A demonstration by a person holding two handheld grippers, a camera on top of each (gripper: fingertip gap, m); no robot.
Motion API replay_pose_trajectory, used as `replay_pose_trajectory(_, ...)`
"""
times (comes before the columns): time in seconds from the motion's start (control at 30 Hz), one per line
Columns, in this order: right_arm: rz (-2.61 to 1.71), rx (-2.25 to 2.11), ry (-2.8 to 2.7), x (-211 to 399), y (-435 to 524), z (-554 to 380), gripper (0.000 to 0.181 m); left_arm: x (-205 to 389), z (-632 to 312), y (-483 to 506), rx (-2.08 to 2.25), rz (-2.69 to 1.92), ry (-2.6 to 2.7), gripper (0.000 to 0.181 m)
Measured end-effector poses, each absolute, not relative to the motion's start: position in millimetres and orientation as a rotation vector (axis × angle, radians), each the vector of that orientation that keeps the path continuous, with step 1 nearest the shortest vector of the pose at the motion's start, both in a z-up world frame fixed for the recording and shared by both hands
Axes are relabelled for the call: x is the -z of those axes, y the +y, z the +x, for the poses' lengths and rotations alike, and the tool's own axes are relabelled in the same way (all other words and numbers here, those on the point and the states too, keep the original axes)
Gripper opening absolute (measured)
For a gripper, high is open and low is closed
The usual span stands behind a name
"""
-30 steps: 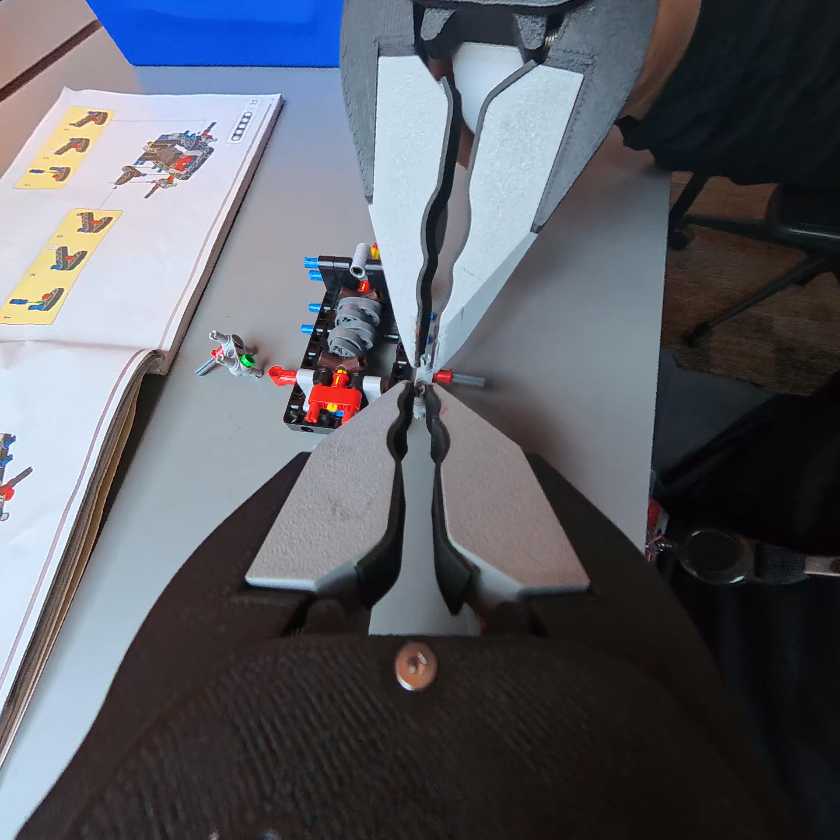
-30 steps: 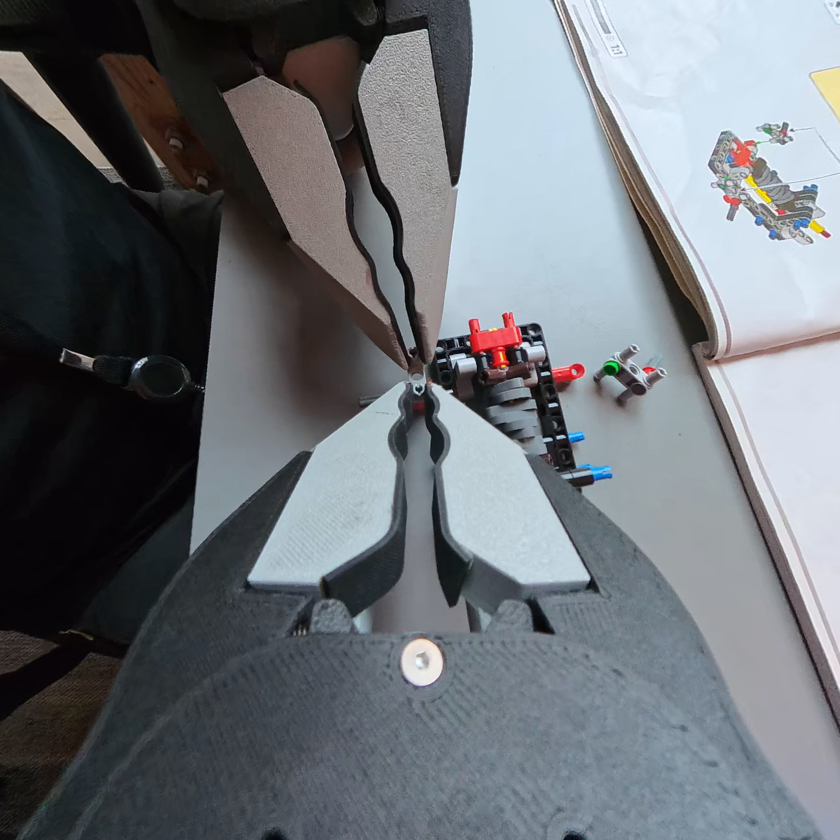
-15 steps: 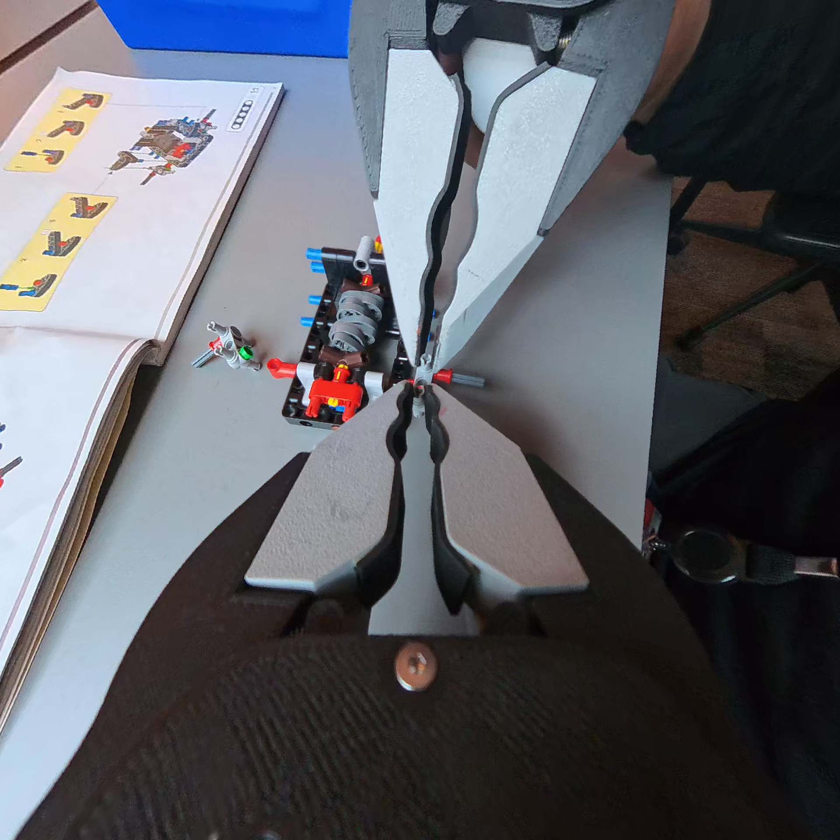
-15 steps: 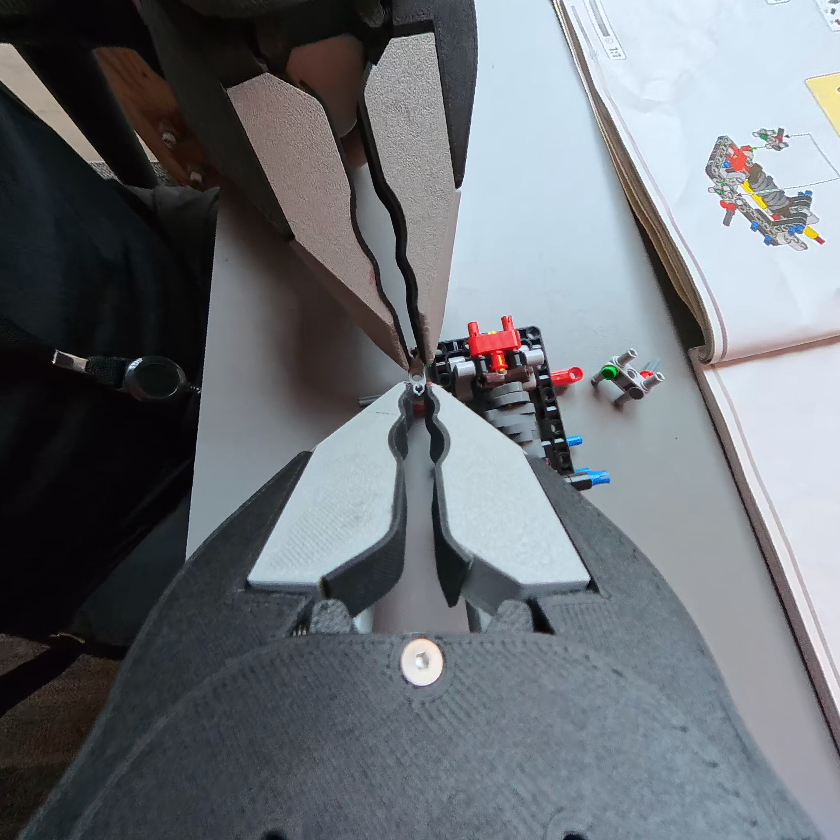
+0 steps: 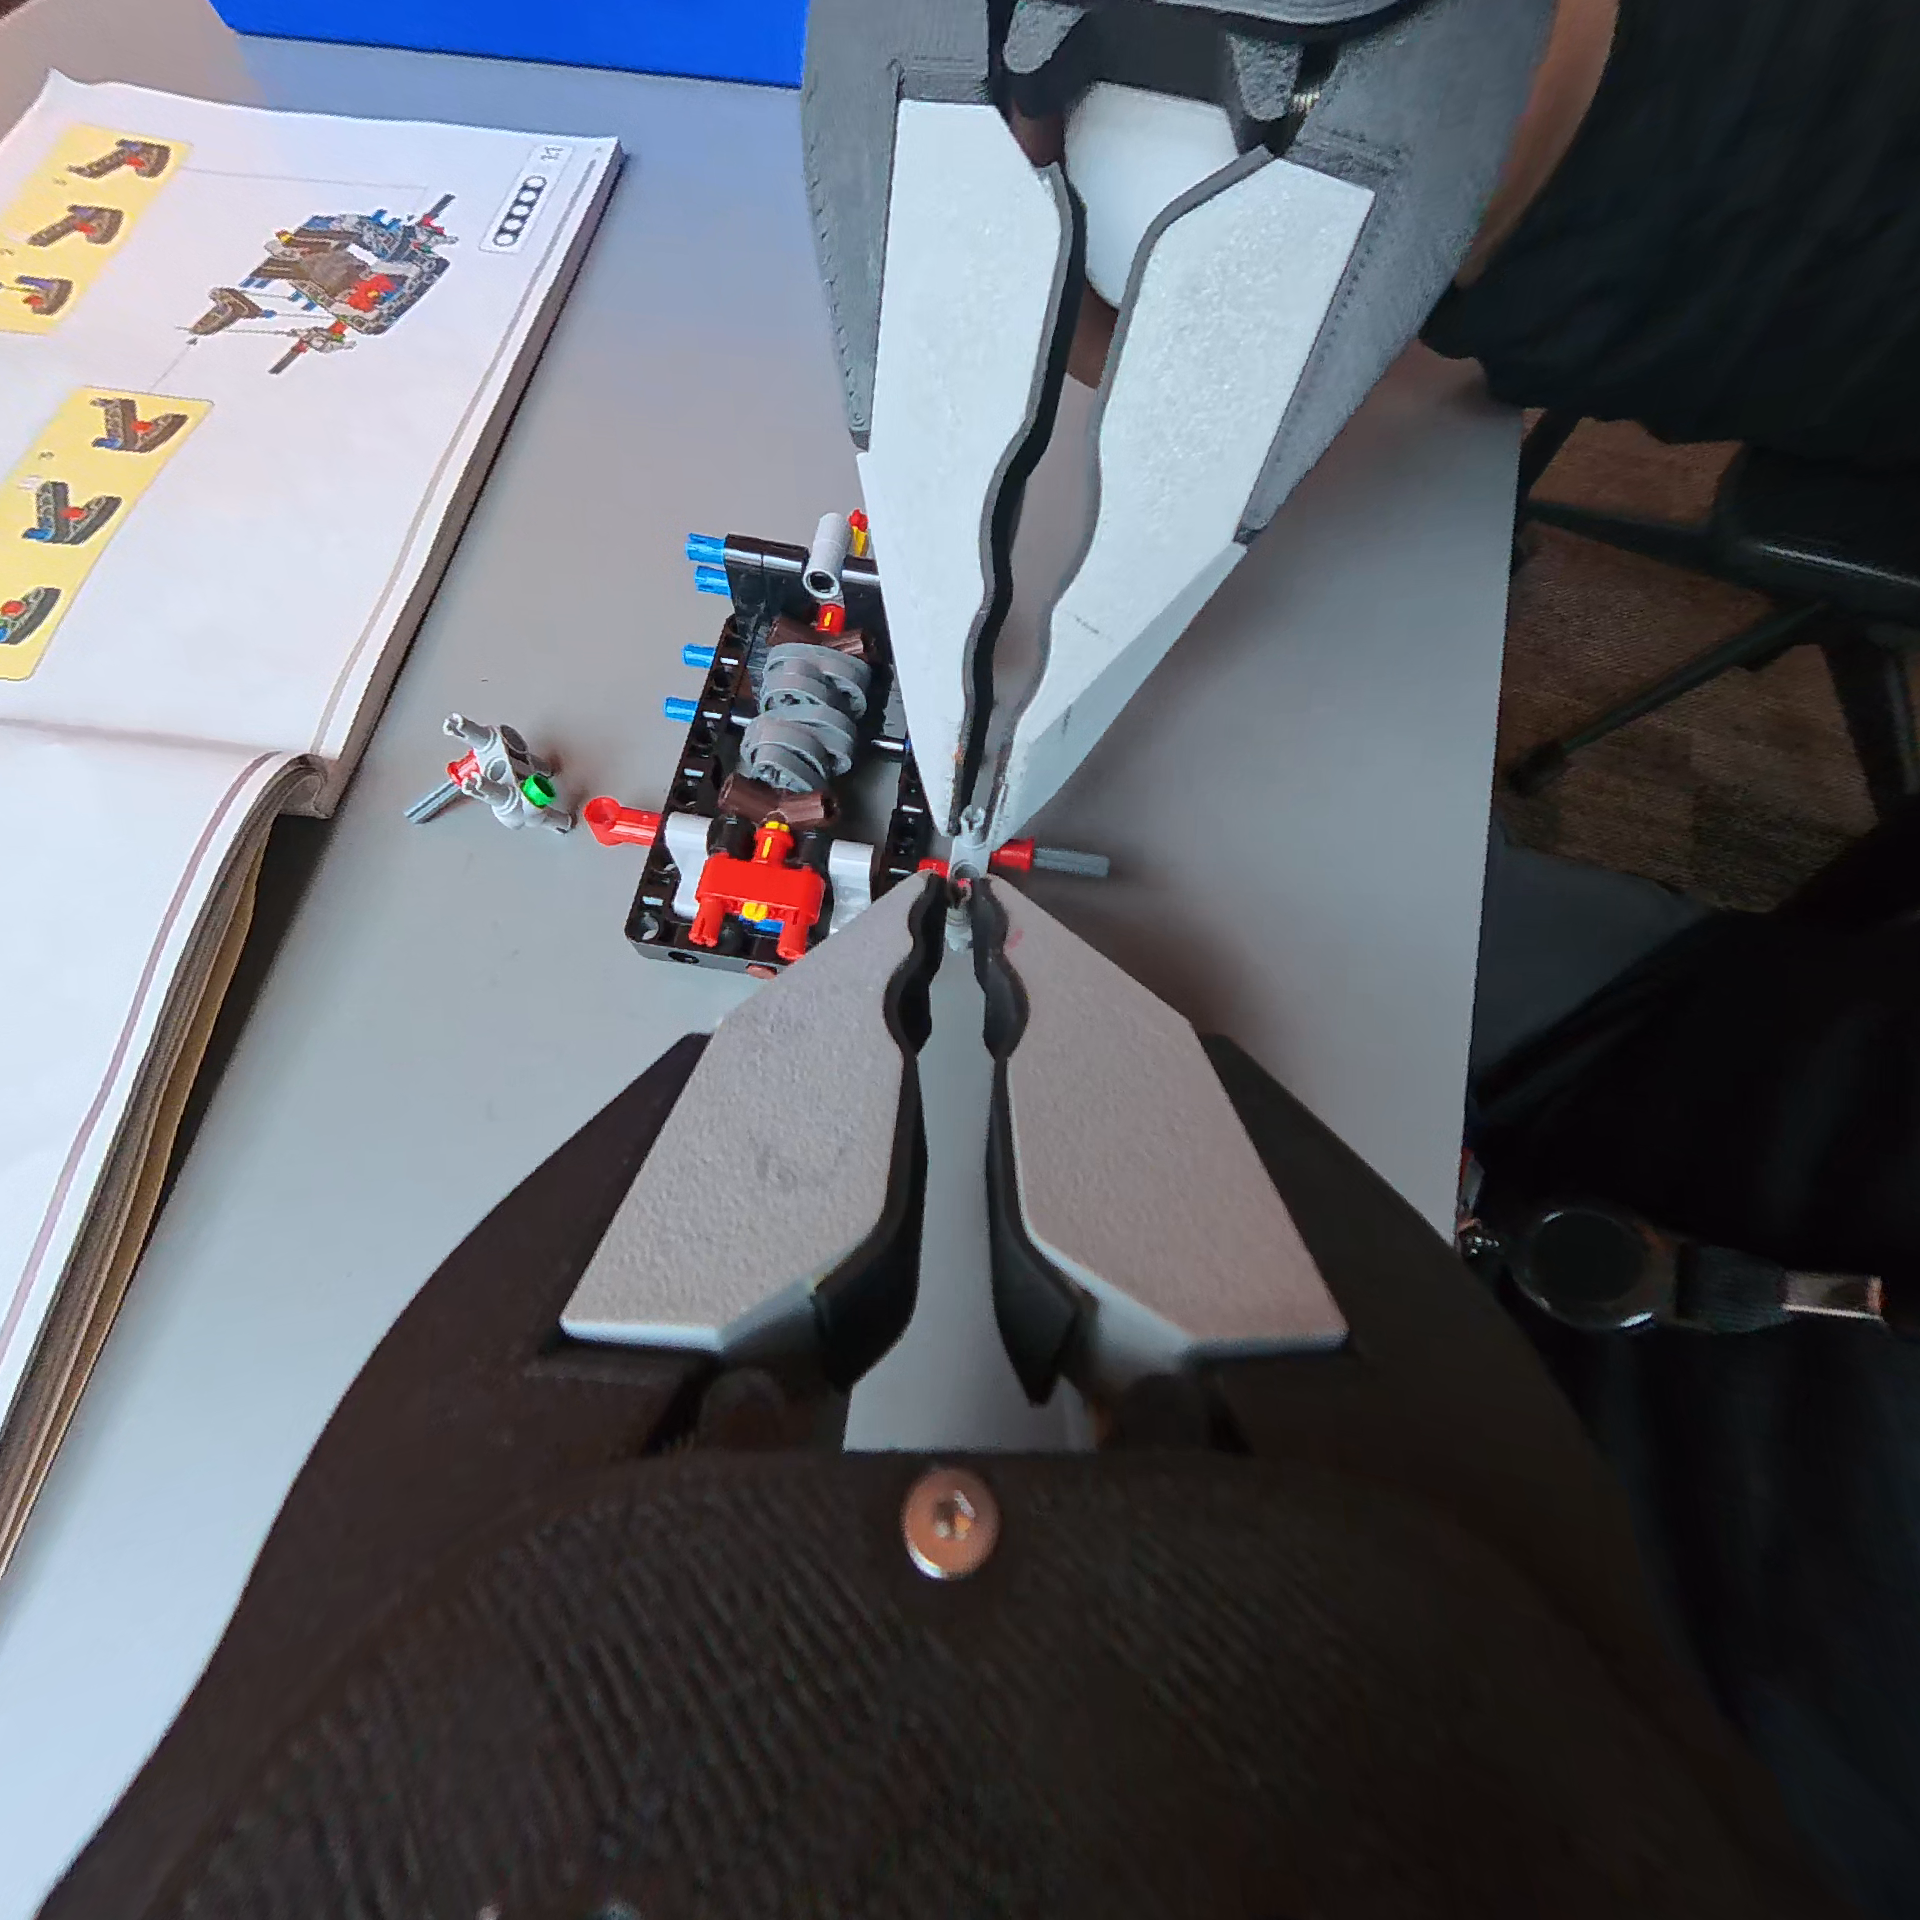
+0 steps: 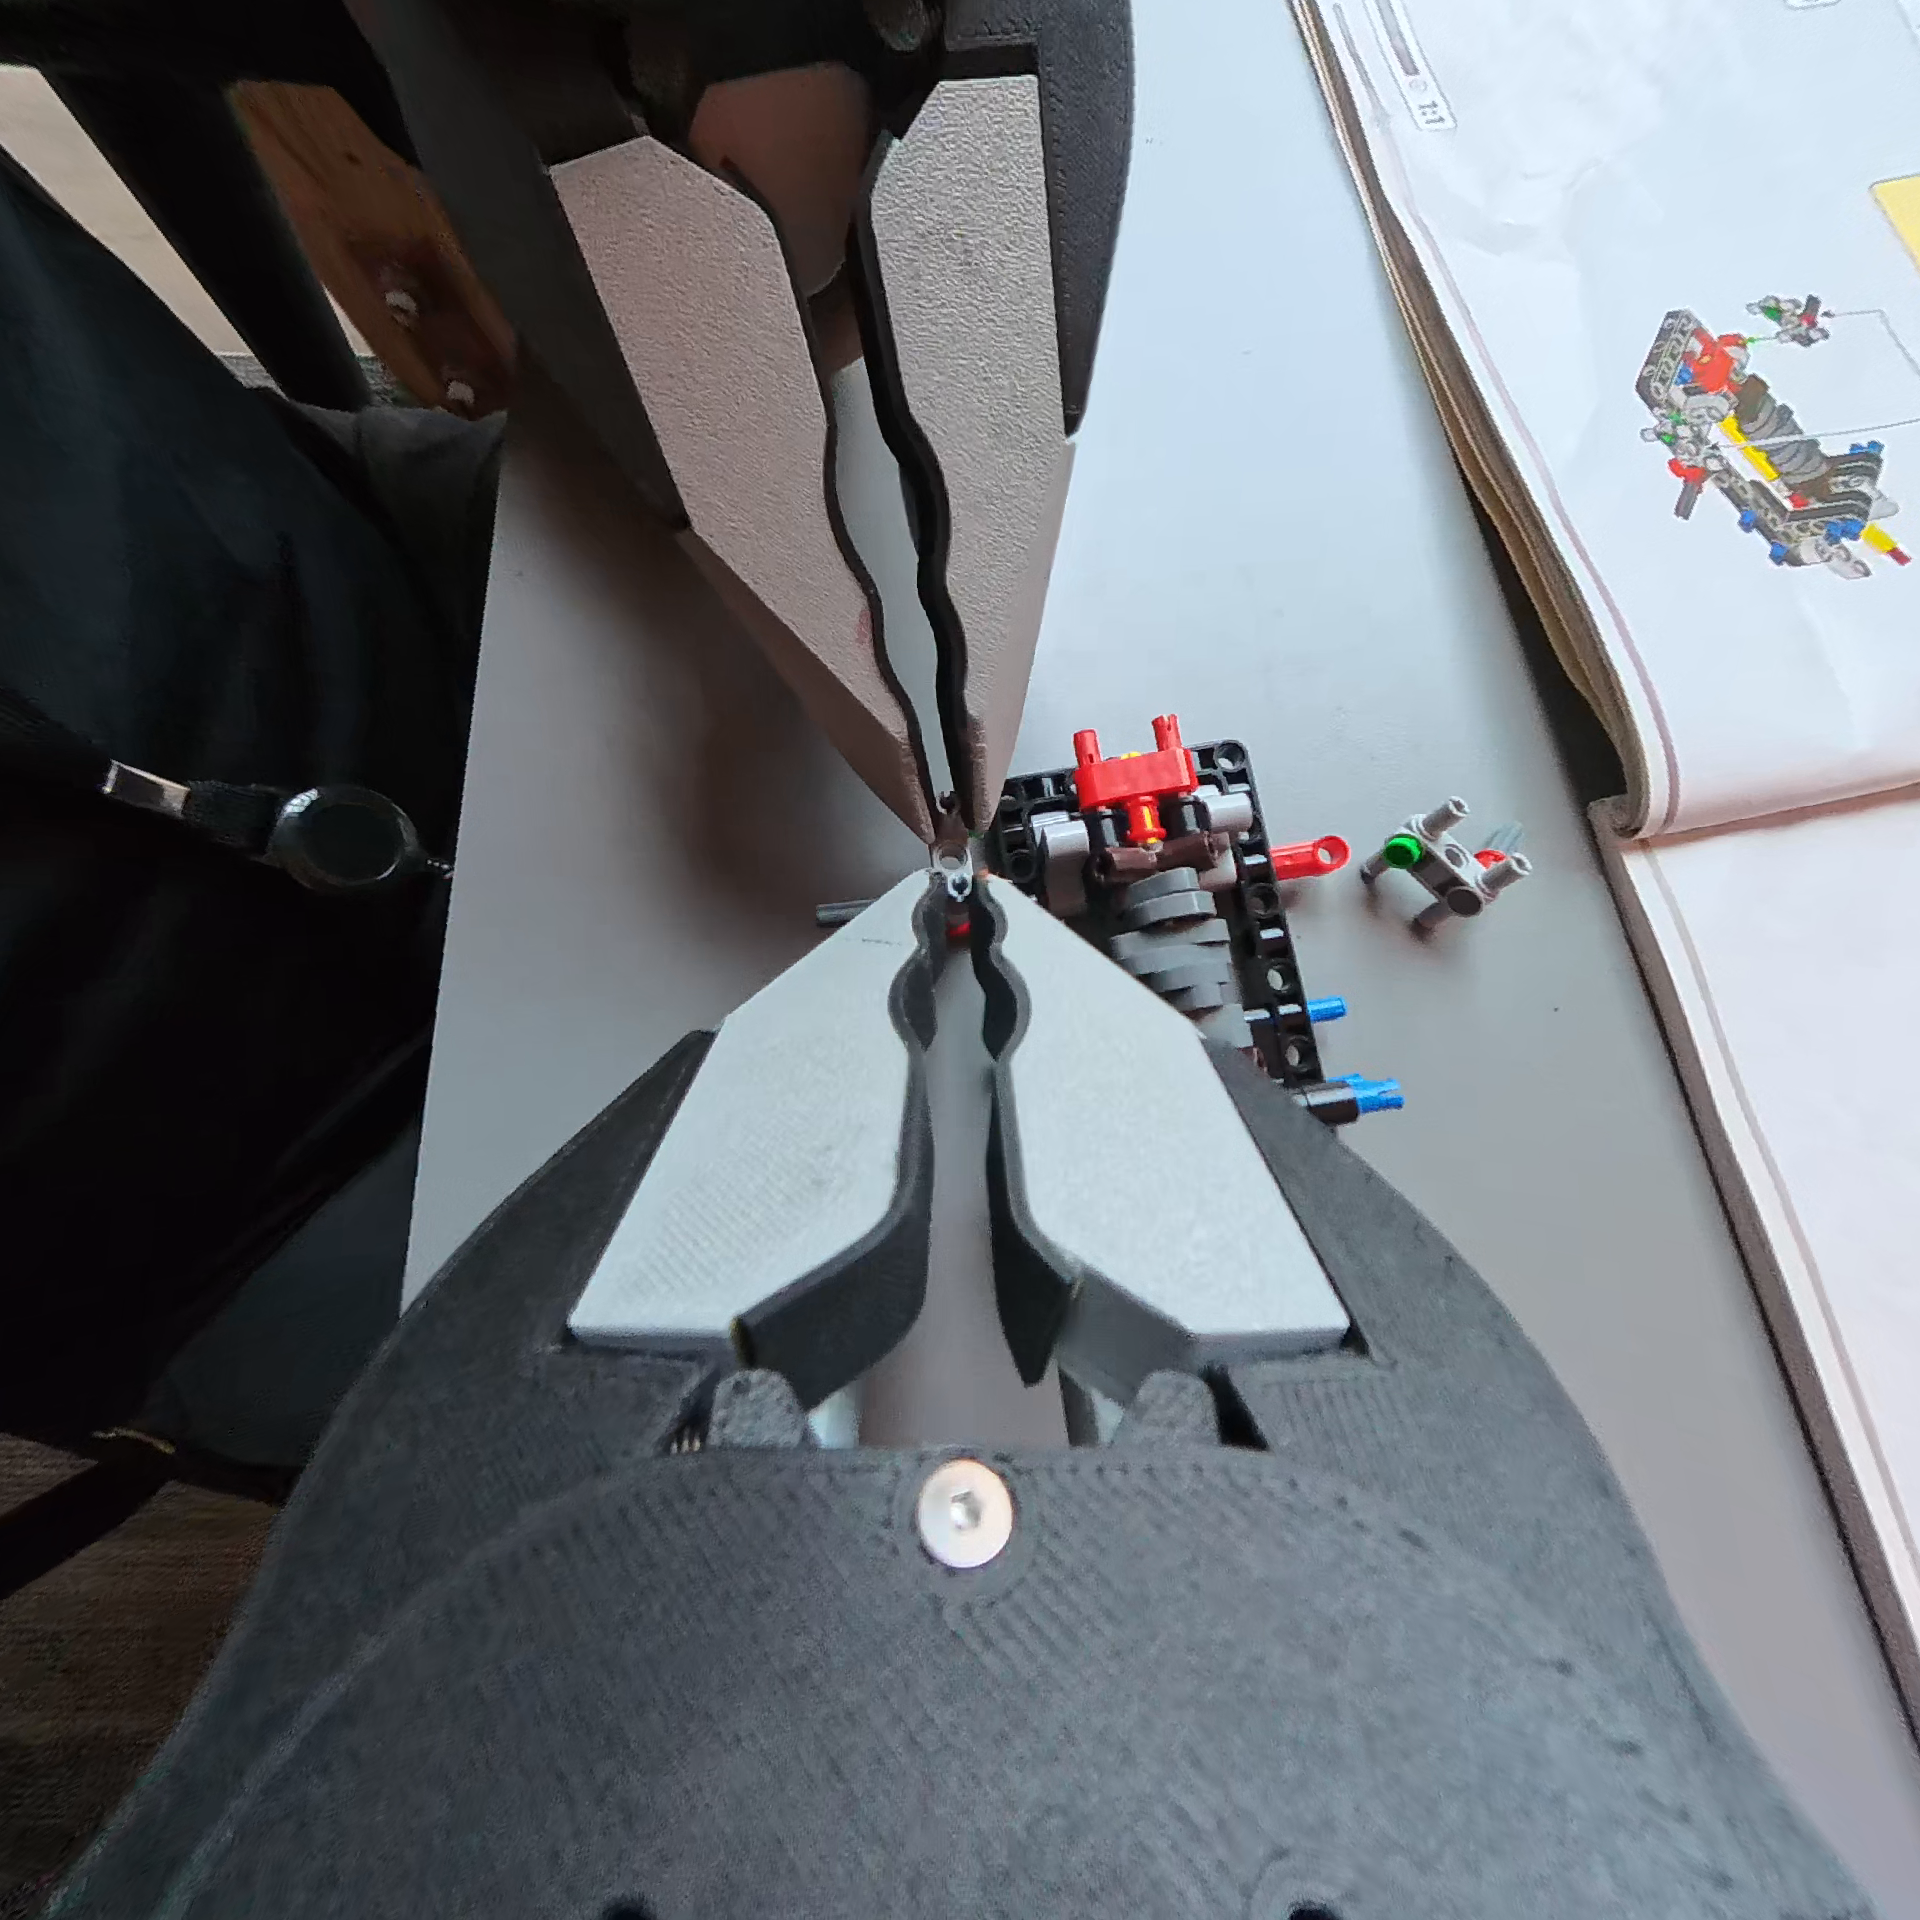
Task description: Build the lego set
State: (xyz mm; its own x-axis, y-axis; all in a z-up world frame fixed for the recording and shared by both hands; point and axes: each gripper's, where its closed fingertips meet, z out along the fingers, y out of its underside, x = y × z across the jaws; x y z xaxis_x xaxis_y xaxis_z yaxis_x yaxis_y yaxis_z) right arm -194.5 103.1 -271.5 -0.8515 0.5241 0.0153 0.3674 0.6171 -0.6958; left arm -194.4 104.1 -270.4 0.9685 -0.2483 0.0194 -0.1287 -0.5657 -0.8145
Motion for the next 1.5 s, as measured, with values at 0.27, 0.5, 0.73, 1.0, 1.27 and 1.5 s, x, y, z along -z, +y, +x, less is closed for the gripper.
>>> replay_pose_trajectory(0.27,-0.636,-1.011,-2.562,274,103,-195,0.002,279,-193,103,0.054,-2.212,0.369,0.003)
replay_pose_trajectory(0.5,-0.767,-1.216,-2.541,271,106,-194,0.001,266,-193,108,0.067,-2.175,0.361,0.003)
replay_pose_trajectory(0.73,-0.796,-1.124,-2.602,275,109,-191,0.004,266,-192,109,0.073,-2.178,0.370,0.003)
replay_pose_trajectory(1.0,-0.669,-0.787,-2.679,269,110,-189,0.005,264,-194,109,0.103,-2.178,0.352,0.003)
replay_pose_trajectory(1.27,-0.725,-0.814,-2.676,261,111,-193,0.012,263,-195,108,0.106,-2.181,0.356,0.003)
replay_pose_trajectory(1.5,-0.750,-0.810,-2.728,264,110,-194,0.013,264,-190,109,0.123,-2.185,0.352,0.003)
